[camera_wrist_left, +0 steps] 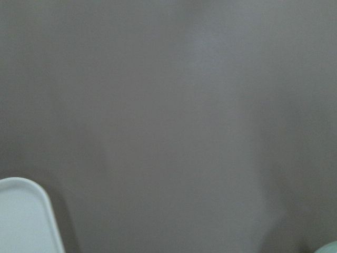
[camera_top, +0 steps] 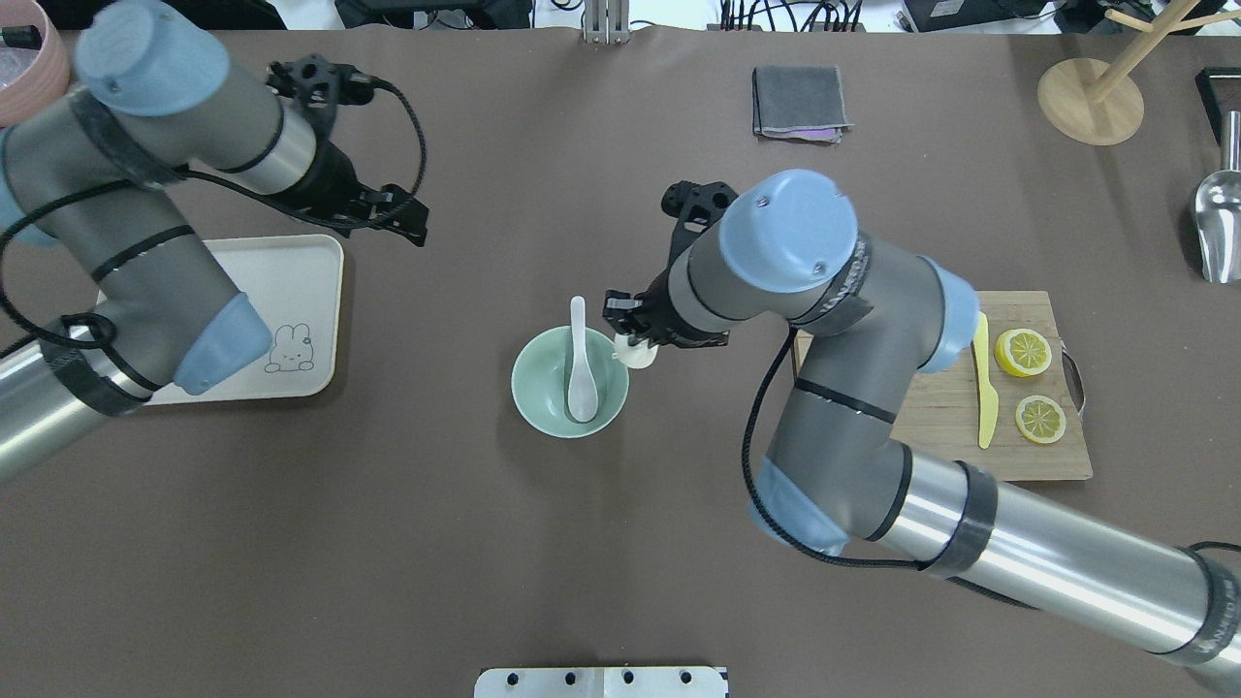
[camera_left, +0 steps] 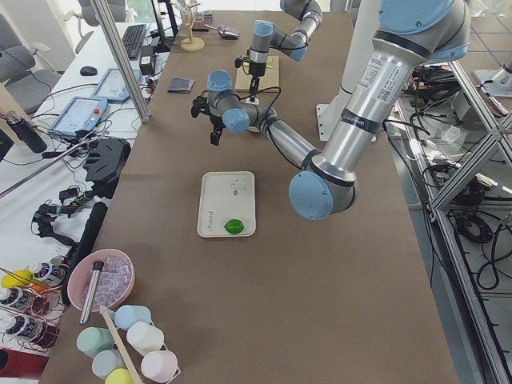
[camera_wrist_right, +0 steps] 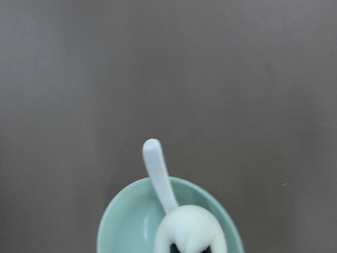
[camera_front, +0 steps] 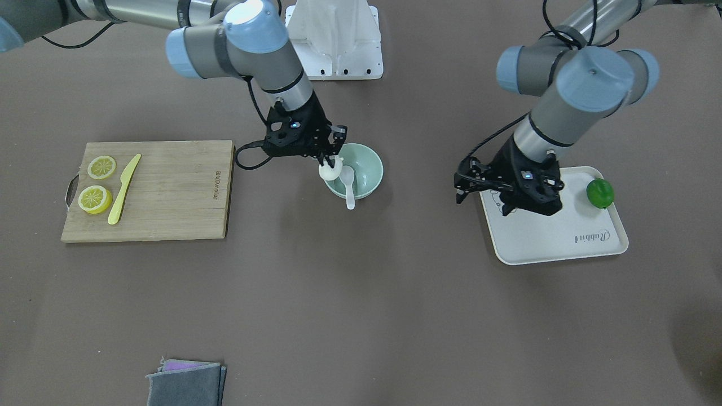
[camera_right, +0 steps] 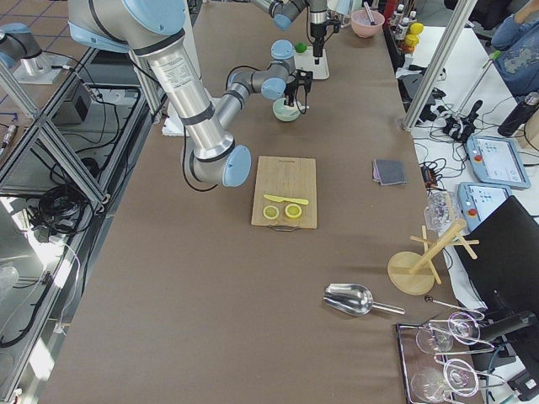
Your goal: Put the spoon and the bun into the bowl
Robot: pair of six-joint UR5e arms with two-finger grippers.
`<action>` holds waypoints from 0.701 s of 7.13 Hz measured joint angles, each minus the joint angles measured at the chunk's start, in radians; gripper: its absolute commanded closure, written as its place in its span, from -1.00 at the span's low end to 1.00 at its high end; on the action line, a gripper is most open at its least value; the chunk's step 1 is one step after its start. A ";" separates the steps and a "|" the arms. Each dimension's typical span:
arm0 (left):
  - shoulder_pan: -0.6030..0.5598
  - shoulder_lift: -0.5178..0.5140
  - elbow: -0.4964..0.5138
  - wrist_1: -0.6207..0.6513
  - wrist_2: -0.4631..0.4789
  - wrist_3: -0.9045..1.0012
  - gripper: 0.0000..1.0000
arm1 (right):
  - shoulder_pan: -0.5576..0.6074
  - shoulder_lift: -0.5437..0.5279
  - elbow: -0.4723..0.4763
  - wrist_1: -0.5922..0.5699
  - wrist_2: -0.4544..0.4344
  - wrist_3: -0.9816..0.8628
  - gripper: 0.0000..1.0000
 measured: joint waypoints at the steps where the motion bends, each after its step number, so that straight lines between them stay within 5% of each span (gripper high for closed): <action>1: -0.032 0.034 -0.010 0.000 -0.017 0.045 -0.95 | -0.025 0.046 -0.045 0.001 -0.030 0.018 -0.99; 3: -0.055 0.056 -0.018 0.001 -0.038 0.068 -0.95 | -0.026 0.060 -0.068 0.001 -0.045 0.024 -0.99; 5: -0.057 0.070 -0.033 0.000 -0.043 0.067 -0.95 | 0.043 -0.067 0.055 0.000 0.031 0.009 -1.00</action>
